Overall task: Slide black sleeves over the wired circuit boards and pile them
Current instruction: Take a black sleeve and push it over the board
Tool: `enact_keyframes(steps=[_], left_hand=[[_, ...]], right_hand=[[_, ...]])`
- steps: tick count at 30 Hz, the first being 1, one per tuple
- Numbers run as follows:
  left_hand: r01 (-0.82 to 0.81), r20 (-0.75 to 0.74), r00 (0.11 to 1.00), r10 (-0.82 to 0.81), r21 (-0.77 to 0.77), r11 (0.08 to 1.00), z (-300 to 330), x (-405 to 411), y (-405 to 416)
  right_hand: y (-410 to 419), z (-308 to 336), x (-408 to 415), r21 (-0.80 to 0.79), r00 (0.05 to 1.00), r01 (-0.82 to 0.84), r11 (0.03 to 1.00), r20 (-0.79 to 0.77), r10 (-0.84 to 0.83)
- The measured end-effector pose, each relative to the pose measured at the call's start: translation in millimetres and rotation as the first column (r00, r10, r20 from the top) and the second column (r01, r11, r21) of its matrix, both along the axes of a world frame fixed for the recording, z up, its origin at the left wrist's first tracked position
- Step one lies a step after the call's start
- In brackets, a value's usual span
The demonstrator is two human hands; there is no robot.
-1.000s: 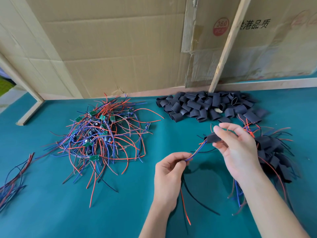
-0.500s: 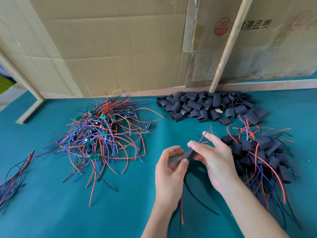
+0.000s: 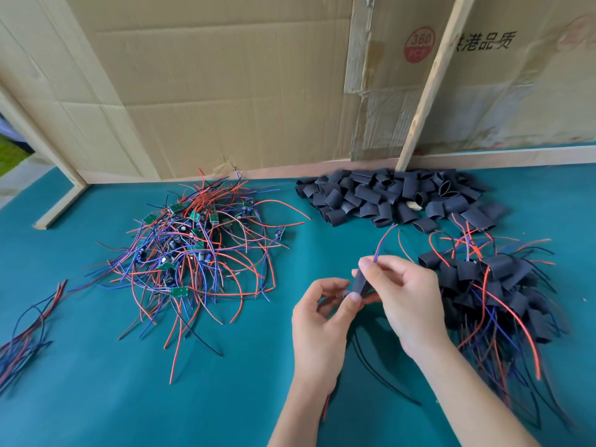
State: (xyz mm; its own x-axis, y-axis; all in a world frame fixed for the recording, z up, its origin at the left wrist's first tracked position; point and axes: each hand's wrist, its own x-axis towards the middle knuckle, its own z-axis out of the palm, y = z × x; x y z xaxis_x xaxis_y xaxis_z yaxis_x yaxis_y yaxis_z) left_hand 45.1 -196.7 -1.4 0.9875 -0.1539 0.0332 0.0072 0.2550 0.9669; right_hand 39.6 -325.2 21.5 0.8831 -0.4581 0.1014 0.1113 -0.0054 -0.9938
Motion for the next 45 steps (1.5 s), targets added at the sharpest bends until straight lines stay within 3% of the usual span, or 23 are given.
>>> enact_keyframes(steps=[4, 9, 22, 28, 34, 45], left_hand=[[0.031, 0.027, 0.999, -0.033, 0.063, 0.998, 2.8, -0.2, 0.6], [0.014, 0.055, 0.998, -0.021, 0.124, 0.992, 3.1, -0.4, -0.6], [-0.133, 0.070, 0.990, 0.123, 0.157, 0.979, 0.7, 1.1, -6.8], [-0.149, 0.145, 0.983, 0.115, 0.249, 0.957, 3.4, -1.6, -9.5], [-0.162, 0.168, 0.979, 0.115, 0.301, 0.940, 4.4, -3.0, -10.9], [-0.184, 0.135, 0.979, 0.151, 0.286, 0.940, 3.6, -3.2, -11.1]], right_hand=[[-4.8, -5.3, 1.7, -0.123, 0.988, 0.152, 0.981, -0.005, -0.154], [-4.9, -6.4, 2.0, -0.155, 0.972, 0.229, 0.961, -0.021, -0.235], [3.0, 3.5, -3.9, -0.212, 0.984, 0.172, 0.962, 0.074, -0.160], [1.5, 2.1, -4.5, -0.302, 0.983, 0.181, 0.936, 0.073, -0.166], [-0.6, 3.5, -4.6, -0.276, 0.986, 0.164, 0.947, 0.070, -0.150], [-16.4, 4.9, -3.3, -0.332, 0.991, 0.131, 0.934, 0.030, -0.128]])
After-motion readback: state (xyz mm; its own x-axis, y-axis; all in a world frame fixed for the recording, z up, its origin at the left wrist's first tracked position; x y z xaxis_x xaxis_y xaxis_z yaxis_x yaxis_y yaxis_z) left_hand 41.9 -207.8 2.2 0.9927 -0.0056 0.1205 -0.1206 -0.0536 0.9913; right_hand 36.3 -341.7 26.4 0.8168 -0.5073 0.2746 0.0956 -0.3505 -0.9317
